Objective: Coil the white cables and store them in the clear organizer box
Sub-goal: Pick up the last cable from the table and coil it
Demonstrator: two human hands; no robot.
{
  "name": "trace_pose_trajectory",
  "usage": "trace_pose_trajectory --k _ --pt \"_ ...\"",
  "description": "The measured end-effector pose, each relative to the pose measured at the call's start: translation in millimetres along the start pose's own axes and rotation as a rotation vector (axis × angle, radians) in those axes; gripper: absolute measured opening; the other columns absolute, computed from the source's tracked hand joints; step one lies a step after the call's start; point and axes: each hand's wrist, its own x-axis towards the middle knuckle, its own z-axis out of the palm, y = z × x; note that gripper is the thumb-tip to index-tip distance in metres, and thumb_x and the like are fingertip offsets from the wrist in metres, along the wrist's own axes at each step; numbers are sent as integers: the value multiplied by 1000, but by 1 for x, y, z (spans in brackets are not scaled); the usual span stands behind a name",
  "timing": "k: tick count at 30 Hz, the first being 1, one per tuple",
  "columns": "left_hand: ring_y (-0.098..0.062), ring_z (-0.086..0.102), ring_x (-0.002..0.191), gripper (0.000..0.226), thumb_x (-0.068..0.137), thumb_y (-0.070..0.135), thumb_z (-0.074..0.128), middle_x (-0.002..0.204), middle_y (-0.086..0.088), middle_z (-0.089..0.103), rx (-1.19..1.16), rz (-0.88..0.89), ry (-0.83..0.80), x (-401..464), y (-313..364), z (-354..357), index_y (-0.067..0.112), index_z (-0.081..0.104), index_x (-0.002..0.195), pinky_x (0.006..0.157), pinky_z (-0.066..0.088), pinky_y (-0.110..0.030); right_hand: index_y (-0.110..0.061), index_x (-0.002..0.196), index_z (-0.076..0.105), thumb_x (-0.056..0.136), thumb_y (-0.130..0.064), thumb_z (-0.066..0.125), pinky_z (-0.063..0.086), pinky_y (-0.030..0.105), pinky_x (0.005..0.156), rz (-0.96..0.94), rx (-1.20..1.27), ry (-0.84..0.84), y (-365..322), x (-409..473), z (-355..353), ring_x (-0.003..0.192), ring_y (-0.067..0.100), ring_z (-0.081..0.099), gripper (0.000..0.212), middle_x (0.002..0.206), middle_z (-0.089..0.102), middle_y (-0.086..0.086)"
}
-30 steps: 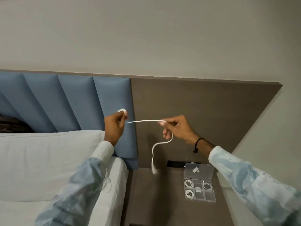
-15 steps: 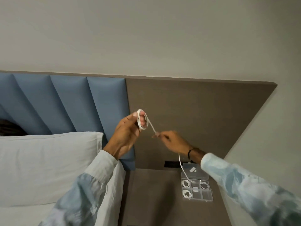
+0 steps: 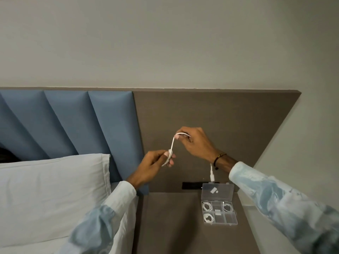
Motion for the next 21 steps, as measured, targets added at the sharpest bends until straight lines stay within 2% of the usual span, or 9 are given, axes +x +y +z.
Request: trace_pose_trajectory --k 2,4,6,8,11,14,17,19,21 --pt "-16 67 80 35 108 24 45 87 -6 74 -172 -35 -101 -1 9 3 4 74 112 81 54 -25 -23 86 72 93 -46 67 44 25 53 15 -2 84 12 -1 -7 54 9 54 24 61 62 -7" --pt "-16 63 77 37 108 24 44 84 -8 70 -494 -73 -103 2 18 3 1 72 113 79 53 -25 -27 83 72 94 -51 63 46 36 51 57 34 60 22 -8 -3 52 15 54 29 61 64 -1" --pt "-14 64 74 37 108 23 45 82 -6 70 -800 -94 22 11 31 1 1 75 110 78 56 -25 -31 92 74 98 -52 52 45 39 50 92 77 -34 23 -22 14 49 12 50 31 62 65 6" --pt "-13 70 76 35 105 22 49 84 -5 75 -968 -80 231 24 37 0 5 79 104 77 60 -25 -27 106 73 101 -49 42 47 33 53 92 72 -151 17 -37 33 51 4 52 38 65 66 0" --pt "-16 76 85 27 103 25 56 90 -5 80 -653 -8 518 37 37 -1 12 80 102 82 61 -25 -25 116 63 106 -33 42 47 19 56 41 52 -291 3 -50 49 58 3 57 25 68 58 -13" --pt "-12 76 83 22 103 23 58 84 0 80 -269 44 617 38 25 5 12 78 101 83 61 -28 -28 102 59 106 -31 40 42 25 57 -13 -18 -403 -10 -48 49 61 2 52 19 71 53 -17" --pt "-1 69 77 27 104 18 55 81 4 77 -85 34 412 31 12 10 7 78 96 77 53 -25 -26 107 66 104 -32 45 49 34 56 -2 -29 -321 -19 -34 32 58 5 54 22 73 62 -10" --pt "0 69 74 30 107 17 49 78 7 77 -157 -29 214 23 8 16 9 76 97 73 53 -18 -27 99 68 99 -31 55 44 24 53 -23 -22 -211 -19 -22 16 56 0 56 14 67 63 -13" --pt "-4 67 68 35 110 19 41 75 2 74 -266 -143 116 18 9 21 7 71 96 68 54 -17 -28 97 65 92 -35 64 44 25 48 -3 -12 -150 -16 -14 3 51 3 55 9 56 59 -10"
